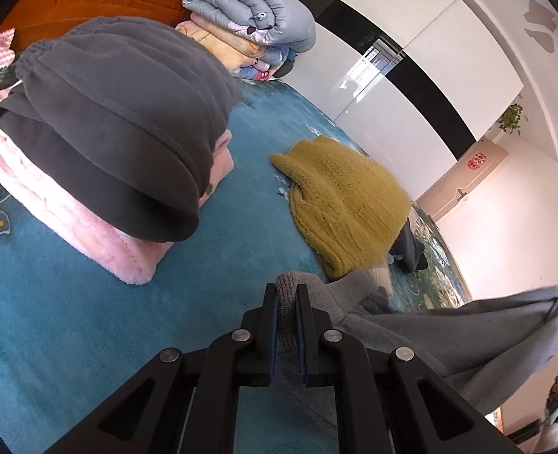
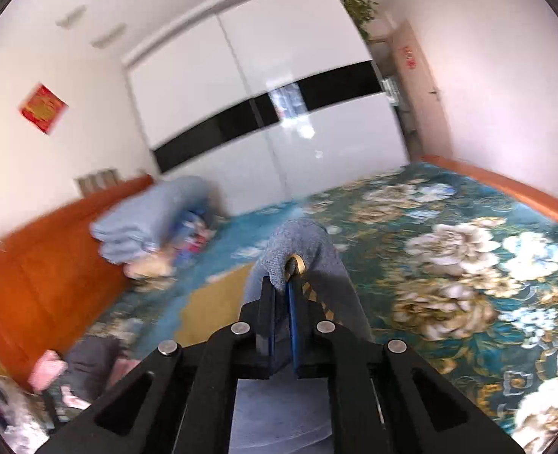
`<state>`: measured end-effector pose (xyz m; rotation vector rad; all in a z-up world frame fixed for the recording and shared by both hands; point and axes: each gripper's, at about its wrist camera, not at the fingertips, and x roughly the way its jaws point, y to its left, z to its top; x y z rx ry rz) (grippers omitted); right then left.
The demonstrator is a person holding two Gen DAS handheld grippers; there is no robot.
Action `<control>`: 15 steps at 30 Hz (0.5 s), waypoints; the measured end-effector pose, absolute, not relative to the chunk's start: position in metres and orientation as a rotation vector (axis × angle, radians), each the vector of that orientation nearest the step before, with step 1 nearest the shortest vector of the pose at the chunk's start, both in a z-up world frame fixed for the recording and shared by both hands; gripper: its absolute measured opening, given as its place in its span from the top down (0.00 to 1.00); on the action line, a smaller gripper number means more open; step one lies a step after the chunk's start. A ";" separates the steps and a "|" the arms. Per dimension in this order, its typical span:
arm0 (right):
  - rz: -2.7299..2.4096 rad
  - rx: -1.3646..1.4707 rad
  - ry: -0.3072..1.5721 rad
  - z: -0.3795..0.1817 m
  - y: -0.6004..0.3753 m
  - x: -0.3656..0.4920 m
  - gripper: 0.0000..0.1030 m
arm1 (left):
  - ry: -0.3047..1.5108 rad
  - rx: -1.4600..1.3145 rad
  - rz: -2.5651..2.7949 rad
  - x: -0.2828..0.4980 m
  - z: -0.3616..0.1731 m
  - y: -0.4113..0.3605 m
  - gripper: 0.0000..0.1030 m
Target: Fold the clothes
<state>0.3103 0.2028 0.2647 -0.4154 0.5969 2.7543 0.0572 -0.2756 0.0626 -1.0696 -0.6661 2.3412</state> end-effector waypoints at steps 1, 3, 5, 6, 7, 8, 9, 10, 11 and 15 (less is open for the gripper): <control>2.730 -0.440 0.596 0.260 0.207 0.306 0.94 | -0.671 -1.074 2.331 0.056 0.061 -0.276 0.91; 2.686 -0.491 0.602 0.251 0.217 0.299 0.94 | -0.669 -1.078 2.321 0.054 0.059 -0.274 0.91; 2.667 -0.483 0.615 0.249 0.223 0.301 0.94 | -0.659 -1.081 2.325 0.053 0.057 -0.271 0.91; 2.662 -0.472 0.628 0.249 0.226 0.303 0.94 | -0.659 -1.082 2.324 0.053 0.057 -0.269 0.91; 2.663 -0.455 0.627 0.252 0.227 0.303 0.94 | -0.656 -1.083 2.324 0.052 0.057 -0.268 0.91; 2.665 -0.437 0.625 0.256 0.228 0.302 0.94 | -0.652 -1.085 2.324 0.052 0.056 -0.268 0.91; 2.667 -0.419 0.622 0.259 0.229 0.302 0.94 | -0.647 -1.086 2.324 0.052 0.056 -0.267 0.91; 2.677 -0.399 0.607 0.264 0.229 0.301 0.94 | -0.643 -1.088 2.324 0.052 0.056 -0.266 0.91; 2.685 -0.376 0.583 0.269 0.227 0.298 0.94 | -0.638 -1.090 2.324 0.052 0.056 -0.266 0.91; 2.595 -0.461 0.443 0.256 0.238 0.267 0.94 | -0.625 -1.102 2.326 0.051 0.056 -0.265 0.91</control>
